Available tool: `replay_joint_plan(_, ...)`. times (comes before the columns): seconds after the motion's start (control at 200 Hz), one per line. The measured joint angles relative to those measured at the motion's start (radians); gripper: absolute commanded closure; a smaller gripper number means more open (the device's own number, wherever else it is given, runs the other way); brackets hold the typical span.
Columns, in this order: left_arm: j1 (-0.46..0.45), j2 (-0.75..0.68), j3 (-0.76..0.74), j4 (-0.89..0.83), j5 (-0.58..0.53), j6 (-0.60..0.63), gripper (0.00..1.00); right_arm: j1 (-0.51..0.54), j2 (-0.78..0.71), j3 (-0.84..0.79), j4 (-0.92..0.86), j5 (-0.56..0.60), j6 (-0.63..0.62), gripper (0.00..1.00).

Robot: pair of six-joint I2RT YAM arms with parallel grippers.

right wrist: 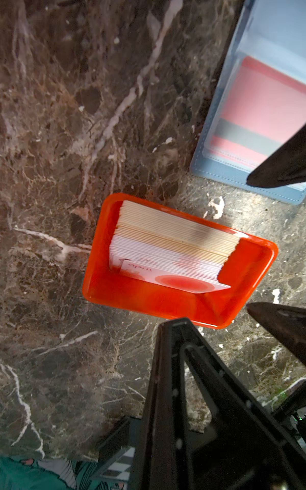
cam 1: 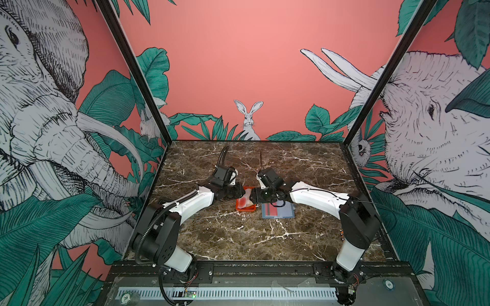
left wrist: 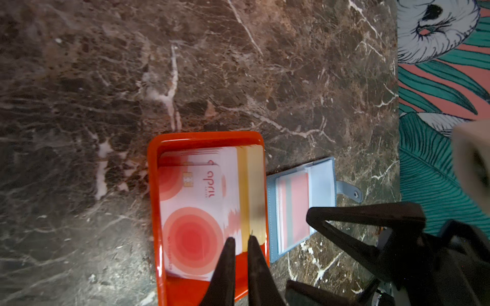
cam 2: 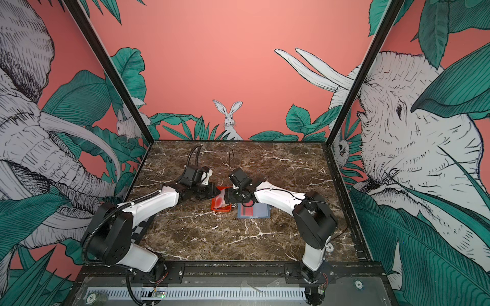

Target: Put the credit cards into the card holder

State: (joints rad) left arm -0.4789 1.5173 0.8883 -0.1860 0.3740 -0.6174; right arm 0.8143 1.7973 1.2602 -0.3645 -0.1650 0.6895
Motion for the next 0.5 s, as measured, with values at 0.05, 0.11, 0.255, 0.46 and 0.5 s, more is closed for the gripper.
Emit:
replay_joint_plan(0.05, 0.012, 0.009, -0.004, 0.006, 0.015, 0.0, 0.87, 0.002, 0.025, 0.018, -0.005, 0.003, 0.007, 0.32)
replay_joint_plan(0.11, 0.021, 0.021, -0.009, 0.013, 0.033, 0.0, 0.87, 0.004, 0.053, 0.045, -0.019, 0.009, 0.014, 0.31)
replay_joint_plan(0.255, 0.036, 0.027, -0.032, 0.035, 0.063, 0.0, 0.88, 0.004, 0.106, 0.113, -0.035, 0.014, 0.016, 0.31)
replay_joint_plan(0.46, 0.055, 0.027, -0.055, 0.058, 0.081, -0.008, 0.88, 0.003, 0.167, 0.203, -0.064, 0.014, 0.003, 0.31)
replay_joint_plan(0.5, 0.056, 0.027, -0.055, 0.057, 0.08, -0.008, 0.88, 0.003, 0.178, 0.213, -0.069, 0.015, -0.002, 0.31)
